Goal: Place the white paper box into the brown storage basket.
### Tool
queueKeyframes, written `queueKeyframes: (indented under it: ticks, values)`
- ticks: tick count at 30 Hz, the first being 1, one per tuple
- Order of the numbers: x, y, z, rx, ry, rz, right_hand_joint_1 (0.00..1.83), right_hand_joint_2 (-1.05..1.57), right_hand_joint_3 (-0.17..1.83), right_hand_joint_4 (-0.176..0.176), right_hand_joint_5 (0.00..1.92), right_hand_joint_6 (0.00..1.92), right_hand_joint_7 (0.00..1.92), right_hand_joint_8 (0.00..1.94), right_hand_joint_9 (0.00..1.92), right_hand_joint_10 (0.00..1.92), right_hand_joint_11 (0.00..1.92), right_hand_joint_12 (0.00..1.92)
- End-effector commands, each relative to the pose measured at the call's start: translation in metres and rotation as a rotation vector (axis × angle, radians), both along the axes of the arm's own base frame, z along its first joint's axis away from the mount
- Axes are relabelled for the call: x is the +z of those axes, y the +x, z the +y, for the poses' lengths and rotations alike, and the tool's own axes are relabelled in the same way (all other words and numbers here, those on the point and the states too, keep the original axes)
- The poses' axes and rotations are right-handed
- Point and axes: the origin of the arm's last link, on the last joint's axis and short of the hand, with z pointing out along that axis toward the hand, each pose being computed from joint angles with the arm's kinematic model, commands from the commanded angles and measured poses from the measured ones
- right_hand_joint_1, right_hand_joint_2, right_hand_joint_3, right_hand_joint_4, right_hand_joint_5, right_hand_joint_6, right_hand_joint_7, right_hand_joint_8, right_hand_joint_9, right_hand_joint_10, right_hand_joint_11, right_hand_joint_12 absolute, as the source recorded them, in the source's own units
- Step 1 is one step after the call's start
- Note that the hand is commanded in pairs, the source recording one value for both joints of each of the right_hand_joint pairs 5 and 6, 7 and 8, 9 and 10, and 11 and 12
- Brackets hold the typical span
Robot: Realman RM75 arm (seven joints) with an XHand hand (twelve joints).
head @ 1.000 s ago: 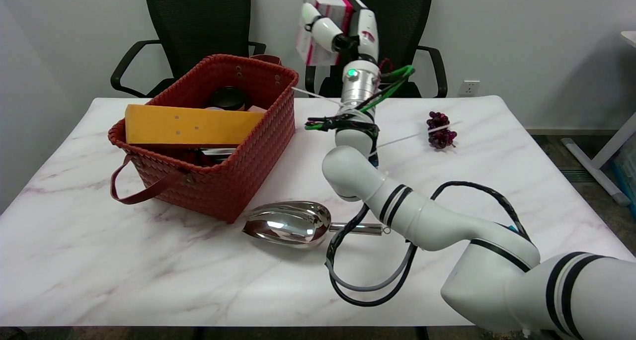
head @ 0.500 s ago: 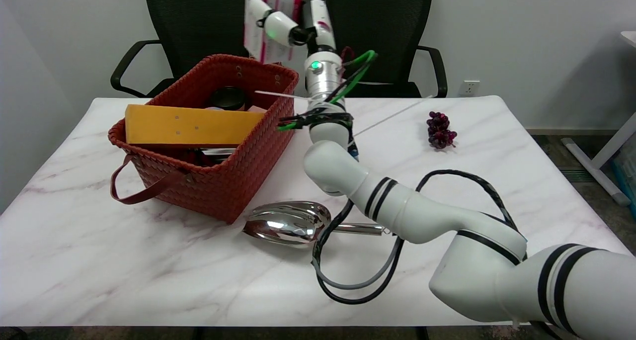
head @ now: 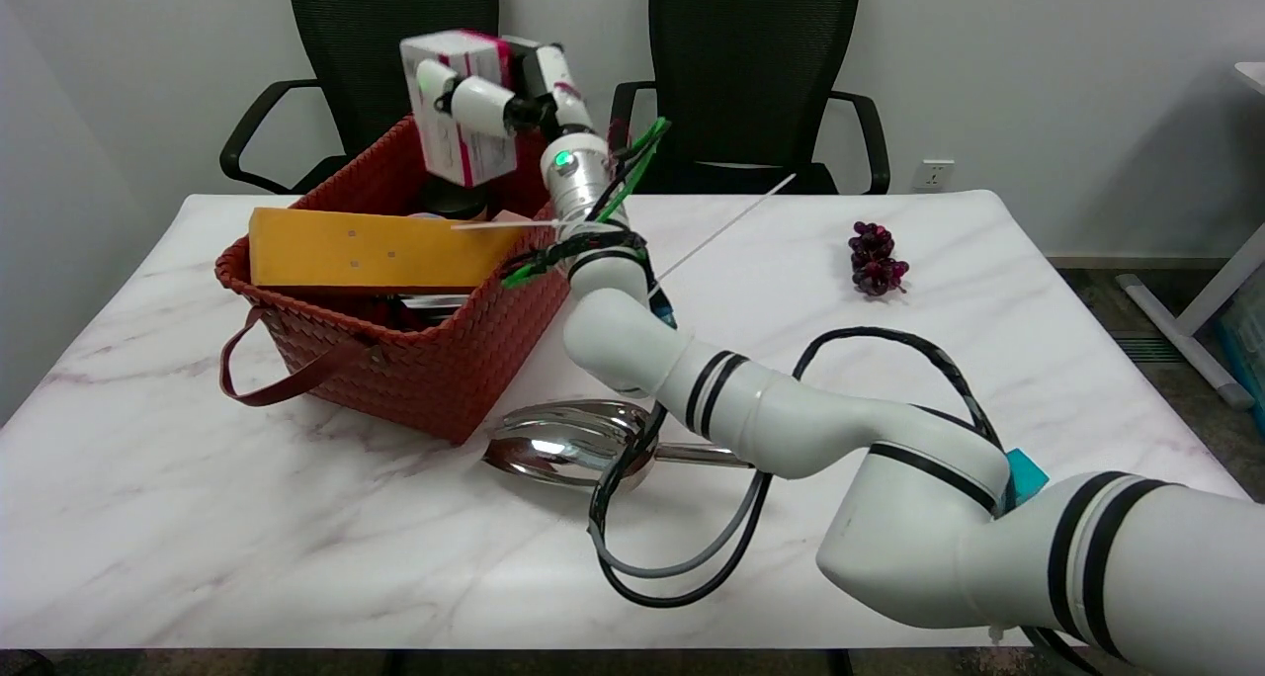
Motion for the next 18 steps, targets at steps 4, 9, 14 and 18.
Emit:
queueKeyframes:
  ticks: [4,9,14,18]
  values:
    - [-0.010,-0.045,-0.009,-0.171,0.063,0.018,1.16,0.83,0.89,0.000,1.03,1.03,1.13,1.13,0.63,0.63,0.33,0.33]
    - [-0.011,-0.045,-0.009,-0.169,0.067,0.042,1.16,0.66,0.97,0.000,0.75,0.75,0.79,0.79,0.51,0.51,0.17,0.17]
    - [-0.015,-0.038,-0.010,-0.138,0.076,0.095,1.14,0.29,0.94,0.000,0.00,0.00,0.29,0.29,0.01,0.01,0.00,0.00]
    - [-0.014,-0.034,-0.011,-0.130,0.075,0.095,1.13,0.19,0.79,0.000,0.00,0.00,0.00,0.00,0.00,0.00,0.00,0.00]
